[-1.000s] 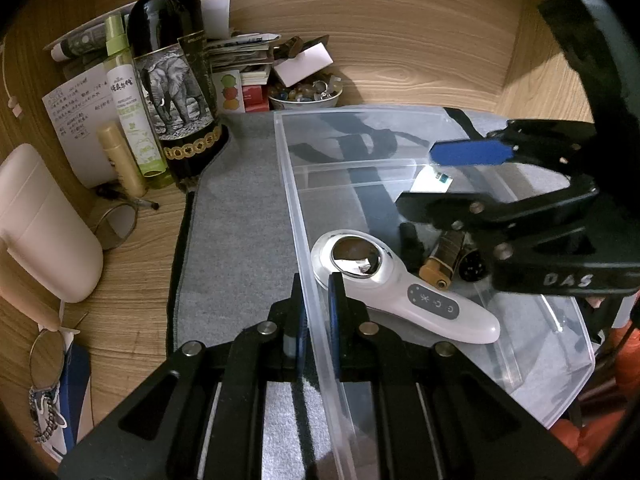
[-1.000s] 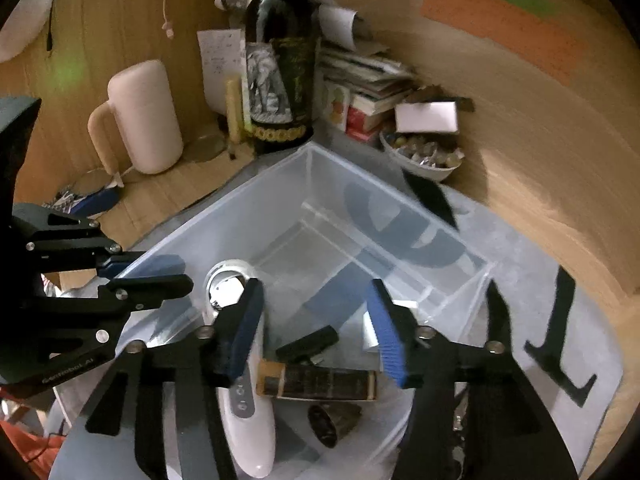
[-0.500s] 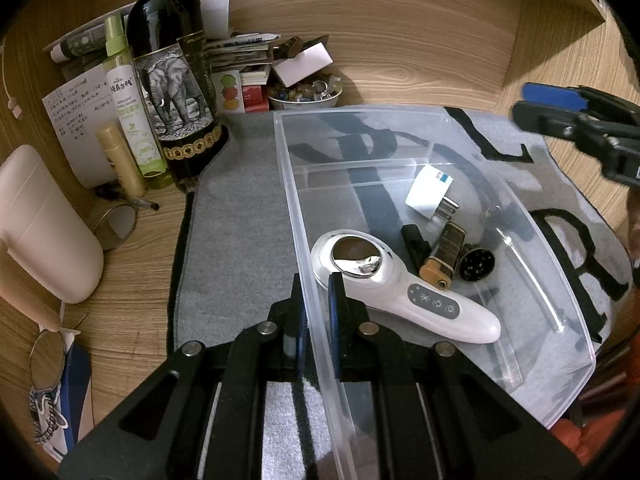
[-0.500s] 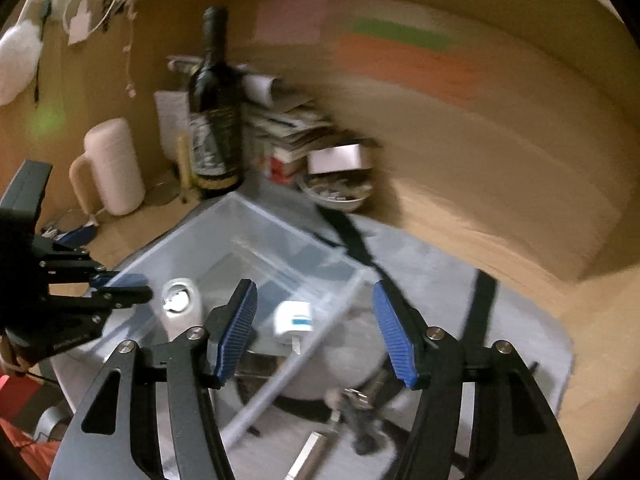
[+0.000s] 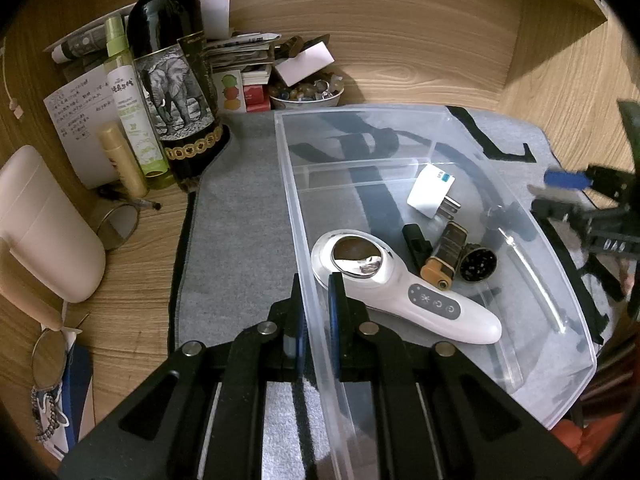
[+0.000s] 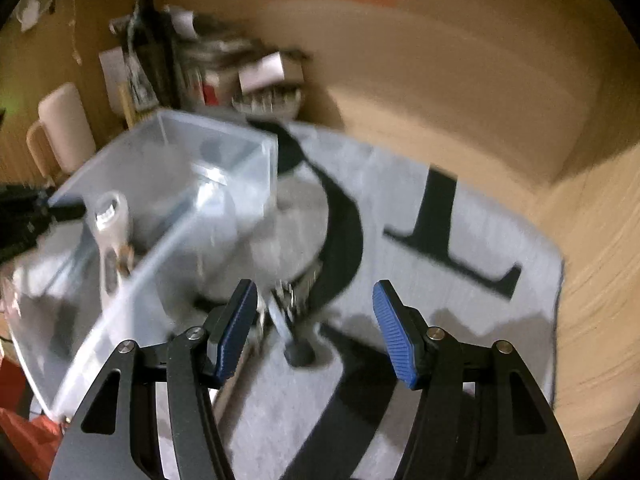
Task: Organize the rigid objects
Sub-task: 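Grasp the black-handled tool on the rug with the right gripper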
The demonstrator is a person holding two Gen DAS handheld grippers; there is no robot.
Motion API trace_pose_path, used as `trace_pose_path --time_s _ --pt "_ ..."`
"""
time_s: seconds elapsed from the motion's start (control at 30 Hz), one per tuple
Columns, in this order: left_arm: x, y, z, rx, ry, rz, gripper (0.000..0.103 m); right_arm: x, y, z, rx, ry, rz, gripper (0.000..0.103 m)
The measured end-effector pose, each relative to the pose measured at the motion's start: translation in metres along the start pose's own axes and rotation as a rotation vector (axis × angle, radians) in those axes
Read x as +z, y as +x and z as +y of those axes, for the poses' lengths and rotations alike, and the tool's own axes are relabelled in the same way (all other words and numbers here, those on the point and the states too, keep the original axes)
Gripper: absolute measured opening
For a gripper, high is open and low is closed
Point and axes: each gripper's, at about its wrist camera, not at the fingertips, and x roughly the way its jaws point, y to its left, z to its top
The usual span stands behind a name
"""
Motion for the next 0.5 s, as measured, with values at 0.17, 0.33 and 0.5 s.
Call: trace_pose_path --time_s 0.17,0.33,0.5 --pt "0.001 -0.001 0.002 0.001 -0.001 0.001 0.008 -0.015 0.019 -0.001 0.017 0.004 0.068 0.057" --pt "0.001 -0.001 0.002 0.001 -0.001 0.001 0.008 -0.017 0.034 -0.003 0.029 0.018 0.092 0.057" --pt "0.001 -0.001 0.002 0.001 0.000 0.001 0.008 -0.013 0.045 -0.007 0.062 0.041 0.086 0.057"
